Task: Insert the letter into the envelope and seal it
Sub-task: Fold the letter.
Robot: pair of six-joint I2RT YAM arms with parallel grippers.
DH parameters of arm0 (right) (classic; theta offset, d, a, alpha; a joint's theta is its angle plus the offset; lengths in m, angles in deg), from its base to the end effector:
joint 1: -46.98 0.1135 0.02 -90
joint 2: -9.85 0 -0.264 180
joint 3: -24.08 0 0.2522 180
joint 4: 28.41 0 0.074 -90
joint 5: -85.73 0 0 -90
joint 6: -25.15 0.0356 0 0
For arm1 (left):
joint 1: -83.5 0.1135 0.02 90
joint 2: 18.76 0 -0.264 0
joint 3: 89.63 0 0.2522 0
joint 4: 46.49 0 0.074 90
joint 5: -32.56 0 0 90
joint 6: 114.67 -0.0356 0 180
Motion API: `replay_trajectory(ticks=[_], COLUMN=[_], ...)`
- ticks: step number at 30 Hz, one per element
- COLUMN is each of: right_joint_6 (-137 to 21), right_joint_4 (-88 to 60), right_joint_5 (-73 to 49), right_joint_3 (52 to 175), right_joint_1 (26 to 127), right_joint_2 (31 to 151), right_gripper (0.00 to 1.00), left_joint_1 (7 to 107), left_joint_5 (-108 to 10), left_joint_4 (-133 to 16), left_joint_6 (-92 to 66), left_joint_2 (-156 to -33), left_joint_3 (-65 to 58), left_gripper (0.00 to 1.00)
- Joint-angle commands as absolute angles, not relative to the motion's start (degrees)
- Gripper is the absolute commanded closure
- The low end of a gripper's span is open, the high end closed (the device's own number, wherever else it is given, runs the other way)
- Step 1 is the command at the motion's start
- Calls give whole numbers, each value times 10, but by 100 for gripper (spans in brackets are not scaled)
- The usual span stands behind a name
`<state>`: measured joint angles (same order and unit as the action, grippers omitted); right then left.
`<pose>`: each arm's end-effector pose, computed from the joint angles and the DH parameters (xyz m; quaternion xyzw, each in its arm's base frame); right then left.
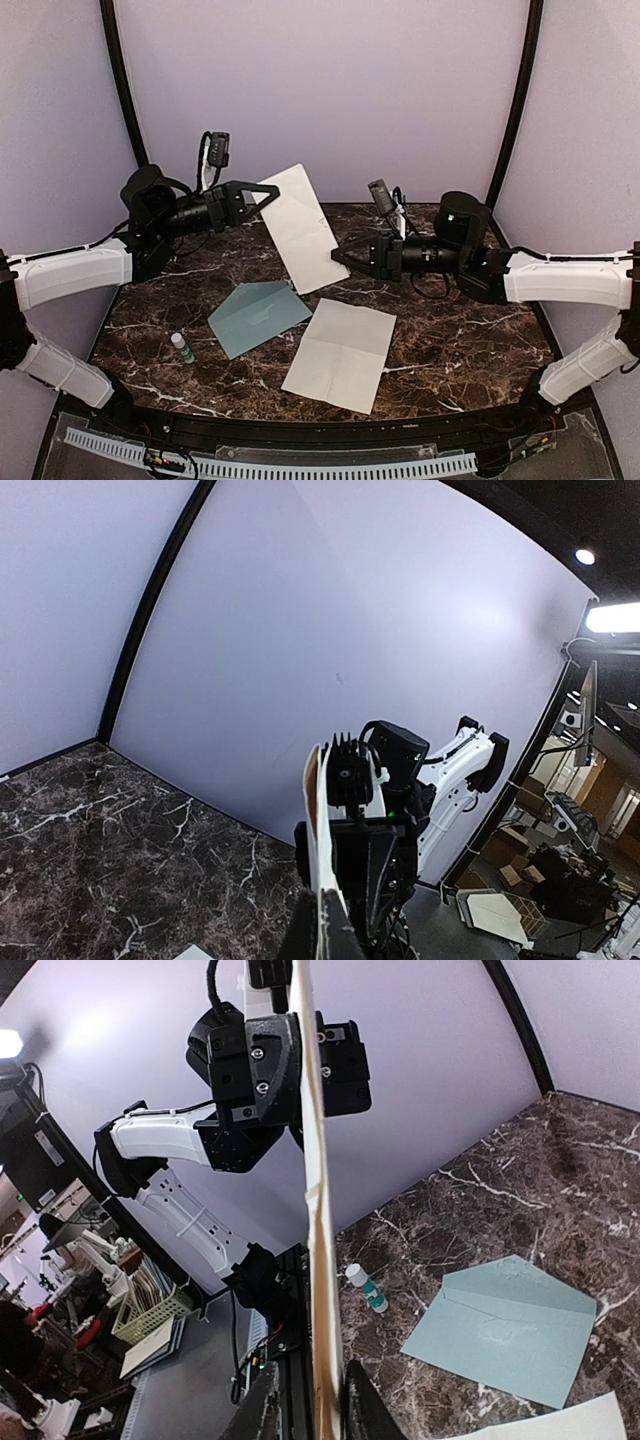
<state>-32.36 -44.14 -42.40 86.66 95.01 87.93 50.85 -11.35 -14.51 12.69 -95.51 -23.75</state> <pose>0.1913 0.2456 0.3048 -0.3195 0.6296 0.6087 0.3621 0.2381 -0.1830 0.3585 0.3012 0.5333 -0.6167 0.4946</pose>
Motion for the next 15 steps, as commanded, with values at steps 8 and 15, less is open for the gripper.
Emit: replay_trajectory(ticks=[8,15], right_joint_6=[-312,-365], right_joint_4=[-475,-408], right_joint_5=[-436,-434], right_joint_3=[853,919], right_joint_1=[954,954], right_joint_2=[871,891], right_gripper=[100,47], left_joint_1=[517,516], left_joint_5=[-97,-21], left_joint_4=[-116,-98], left_joint_6=[139,156], left_joint_2=[-929,-942], left_joint_3=[-245,-255], left_gripper=[100,100])
